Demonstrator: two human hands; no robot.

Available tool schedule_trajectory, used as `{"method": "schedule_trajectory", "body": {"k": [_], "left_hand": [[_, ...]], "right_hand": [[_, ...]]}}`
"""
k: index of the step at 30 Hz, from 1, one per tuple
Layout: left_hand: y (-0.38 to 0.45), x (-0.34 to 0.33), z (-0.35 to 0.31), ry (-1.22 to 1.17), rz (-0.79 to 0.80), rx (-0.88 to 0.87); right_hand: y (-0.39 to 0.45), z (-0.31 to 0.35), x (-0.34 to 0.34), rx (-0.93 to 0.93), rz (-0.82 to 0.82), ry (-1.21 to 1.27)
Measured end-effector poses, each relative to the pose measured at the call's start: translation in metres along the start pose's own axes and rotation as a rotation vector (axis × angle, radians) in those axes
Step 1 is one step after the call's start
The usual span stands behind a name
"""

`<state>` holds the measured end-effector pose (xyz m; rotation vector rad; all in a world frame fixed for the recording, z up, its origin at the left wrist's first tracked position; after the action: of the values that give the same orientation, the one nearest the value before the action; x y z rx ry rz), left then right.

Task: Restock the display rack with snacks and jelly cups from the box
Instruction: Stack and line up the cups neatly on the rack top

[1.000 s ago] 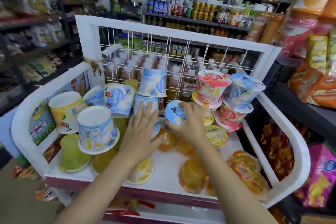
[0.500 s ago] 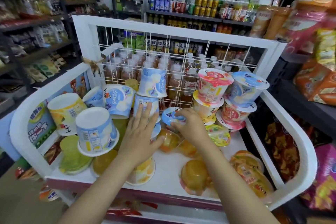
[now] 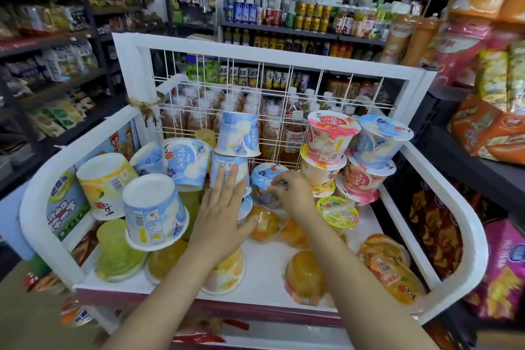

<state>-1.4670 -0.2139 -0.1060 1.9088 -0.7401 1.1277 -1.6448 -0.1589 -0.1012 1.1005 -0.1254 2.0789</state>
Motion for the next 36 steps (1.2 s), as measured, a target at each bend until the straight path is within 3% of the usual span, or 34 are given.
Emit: {"method": "schedule_trajectory", "body": {"k": [6,9,11,14,17,26,29,33,36], "left_hand": [[-0.001,0.006,-0.002,-0.068,-0.045,-0.015],[0.005,0.029,-0.005,-0.315,-0.209,-0.003],[0.017,0.043,-0.001,-0.497,-0.271,0.097],[0.043,0.052,0.004,-0.644,-0.234,0.25],[0.058,0.052,0.003,-0.622,-0.167,0.298],[0.055,0.053,0.01,-0.742,-0.173,0.338],[0.053,0.065,0.0,-0.769,-0.181,0.253],[0.051,0.081,-0.021,-0.738,-0.206,0.091],[0.05,0.084,-0.032,-0.714,-0.222,0.0]], "right_hand": [[-0.005,0.018,0.019,0.017,-0.047,0.071],[-0.003,0.038,0.036,0.072,-0.09,0.269],[0.005,0.048,0.034,0.024,-0.009,0.406],[0.021,0.061,0.014,-0.07,0.174,0.554],[0.027,0.069,-0.002,-0.075,0.272,0.633],[0.024,0.069,0.003,0.045,0.261,0.709],[0.02,0.059,0.014,0.057,0.197,0.743],[0.008,0.041,0.045,-0.013,-0.055,0.74],[-0.008,0.033,0.061,-0.006,-0.156,0.671]]}}
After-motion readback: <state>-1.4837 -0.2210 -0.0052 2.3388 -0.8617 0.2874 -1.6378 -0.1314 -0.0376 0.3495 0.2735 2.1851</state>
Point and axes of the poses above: each hand's wrist, its own y-axis towards the middle knuckle, its own x-axis out of the back of the hand, z = x × y, the point moved 8 cm from there along y, towards the middle knuckle, and after that the axes turned 1 degree about -y, right-handed, at the moved point
